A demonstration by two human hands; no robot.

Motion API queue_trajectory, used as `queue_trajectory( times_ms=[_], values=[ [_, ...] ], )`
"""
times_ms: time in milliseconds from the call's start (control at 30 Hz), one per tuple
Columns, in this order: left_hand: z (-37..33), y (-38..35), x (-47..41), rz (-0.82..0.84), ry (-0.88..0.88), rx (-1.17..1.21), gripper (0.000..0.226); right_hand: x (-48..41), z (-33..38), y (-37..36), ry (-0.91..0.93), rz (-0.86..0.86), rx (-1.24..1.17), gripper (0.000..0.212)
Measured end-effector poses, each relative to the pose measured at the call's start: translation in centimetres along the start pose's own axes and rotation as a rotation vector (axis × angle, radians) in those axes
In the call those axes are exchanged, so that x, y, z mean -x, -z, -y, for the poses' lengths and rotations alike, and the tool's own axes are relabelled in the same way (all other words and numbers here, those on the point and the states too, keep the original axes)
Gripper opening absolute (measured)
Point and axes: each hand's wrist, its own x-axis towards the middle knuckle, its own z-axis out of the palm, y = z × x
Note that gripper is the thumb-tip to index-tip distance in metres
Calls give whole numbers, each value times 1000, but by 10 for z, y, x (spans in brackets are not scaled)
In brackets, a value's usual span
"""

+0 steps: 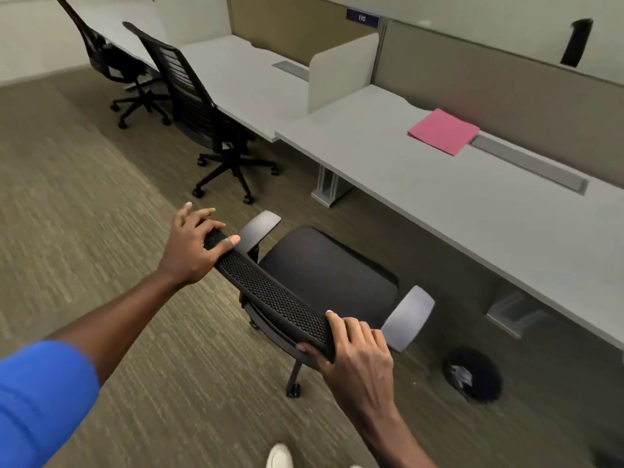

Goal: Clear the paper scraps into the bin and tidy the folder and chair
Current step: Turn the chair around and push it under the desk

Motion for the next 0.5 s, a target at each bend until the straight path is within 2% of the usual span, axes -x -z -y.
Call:
queue_trajectory(
  times_ms=[133, 500],
  values=[
    [-9, -5, 3, -44, -90, -29, 50, 5, -14, 5, 3, -37, -7, 73],
    [-40, -17, 3, -91, -195, -88, 40, 12, -42, 15, 5, -109, -17, 70]
  ],
)
